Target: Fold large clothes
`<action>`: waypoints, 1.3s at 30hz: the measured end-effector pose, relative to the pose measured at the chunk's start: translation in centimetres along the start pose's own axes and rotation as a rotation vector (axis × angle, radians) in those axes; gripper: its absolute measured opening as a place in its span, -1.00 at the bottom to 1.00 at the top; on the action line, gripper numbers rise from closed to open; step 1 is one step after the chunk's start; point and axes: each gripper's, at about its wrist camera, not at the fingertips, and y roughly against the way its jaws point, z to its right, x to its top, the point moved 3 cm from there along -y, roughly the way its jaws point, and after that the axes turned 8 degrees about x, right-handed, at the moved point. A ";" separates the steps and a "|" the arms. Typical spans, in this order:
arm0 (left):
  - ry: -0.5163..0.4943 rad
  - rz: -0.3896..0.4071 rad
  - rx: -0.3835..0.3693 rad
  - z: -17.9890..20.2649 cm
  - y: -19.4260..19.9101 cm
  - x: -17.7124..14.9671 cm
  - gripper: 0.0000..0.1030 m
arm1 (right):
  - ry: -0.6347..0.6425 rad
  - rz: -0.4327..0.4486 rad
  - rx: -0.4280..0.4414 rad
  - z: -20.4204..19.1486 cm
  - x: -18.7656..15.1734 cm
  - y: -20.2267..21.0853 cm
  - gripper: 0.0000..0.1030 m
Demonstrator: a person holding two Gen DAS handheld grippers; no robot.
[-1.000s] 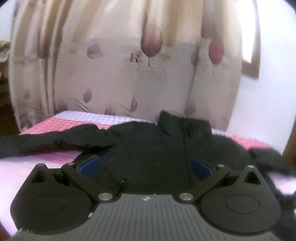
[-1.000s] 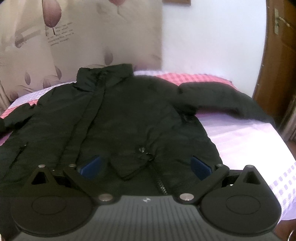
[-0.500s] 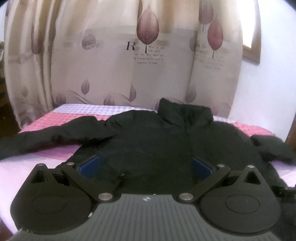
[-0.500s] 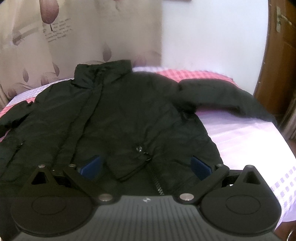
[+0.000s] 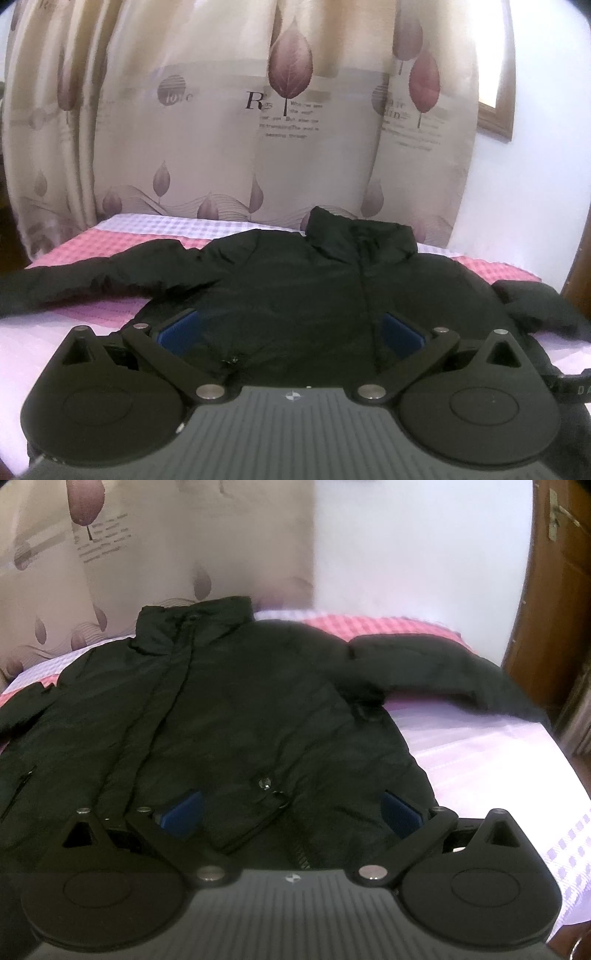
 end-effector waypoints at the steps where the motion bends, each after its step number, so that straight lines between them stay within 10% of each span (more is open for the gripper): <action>1: 0.000 0.002 -0.002 0.0 0.0 0.1 1.00 | 0.000 -0.001 -0.001 0.2 0.1 -0.1 1.00; 12: -0.062 0.116 -0.009 2.0 1.0 2.0 1.00 | -0.024 0.006 0.001 0.3 0.9 -0.9 1.00; 39: -0.060 0.088 0.056 3.4 -6.8 0.6 1.00 | -0.088 0.053 -0.024 5.3 2.7 -5.0 1.00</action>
